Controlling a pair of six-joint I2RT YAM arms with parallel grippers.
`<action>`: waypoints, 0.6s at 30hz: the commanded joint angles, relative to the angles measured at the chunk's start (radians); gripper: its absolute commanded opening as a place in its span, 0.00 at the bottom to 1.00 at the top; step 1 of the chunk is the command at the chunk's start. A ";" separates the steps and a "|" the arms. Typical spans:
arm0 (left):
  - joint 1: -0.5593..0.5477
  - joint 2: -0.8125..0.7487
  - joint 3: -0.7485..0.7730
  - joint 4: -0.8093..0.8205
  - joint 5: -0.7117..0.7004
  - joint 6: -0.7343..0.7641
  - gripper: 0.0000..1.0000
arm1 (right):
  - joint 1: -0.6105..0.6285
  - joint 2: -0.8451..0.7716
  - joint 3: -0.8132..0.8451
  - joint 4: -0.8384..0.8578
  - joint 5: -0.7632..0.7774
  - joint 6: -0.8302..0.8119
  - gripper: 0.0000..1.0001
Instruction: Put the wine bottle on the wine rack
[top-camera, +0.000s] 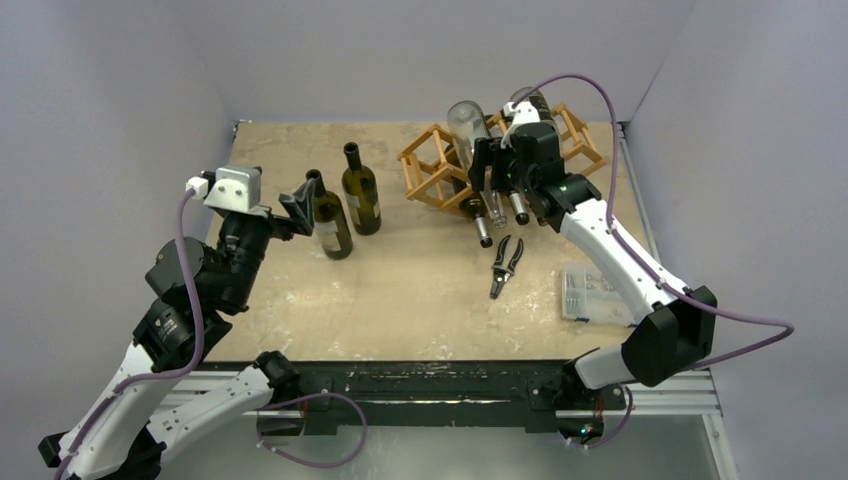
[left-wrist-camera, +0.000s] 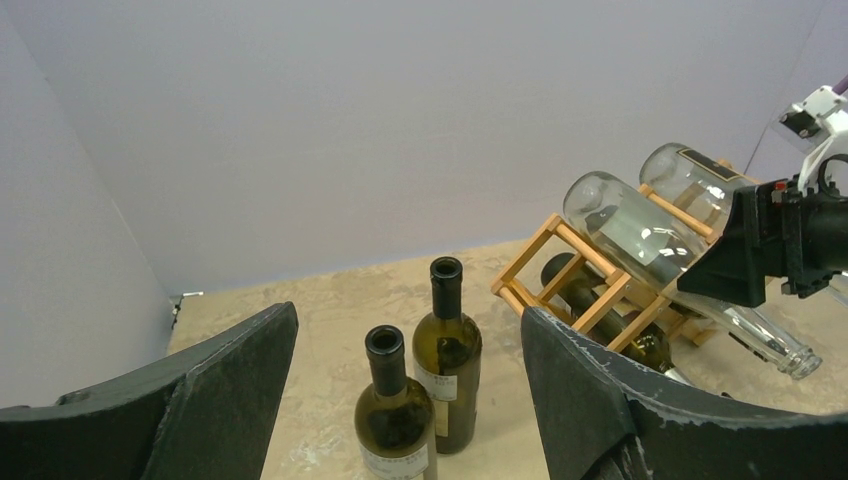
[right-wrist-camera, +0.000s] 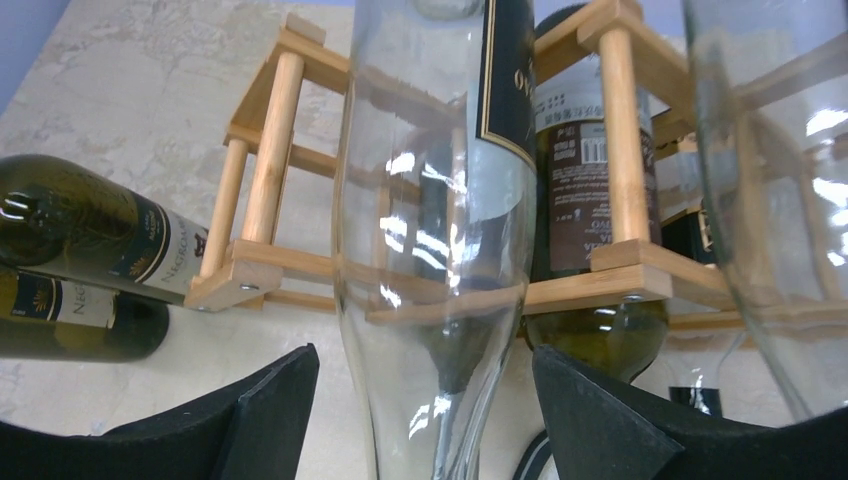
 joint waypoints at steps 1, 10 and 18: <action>0.007 -0.012 0.028 0.008 0.013 -0.023 0.82 | 0.002 -0.059 0.076 0.040 0.053 -0.039 0.83; 0.007 -0.029 0.026 0.008 0.028 -0.031 0.83 | 0.028 -0.119 0.113 0.177 -0.078 -0.026 0.91; 0.006 -0.043 0.005 0.040 -0.011 -0.005 0.85 | 0.226 0.094 0.365 0.171 -0.033 -0.059 0.92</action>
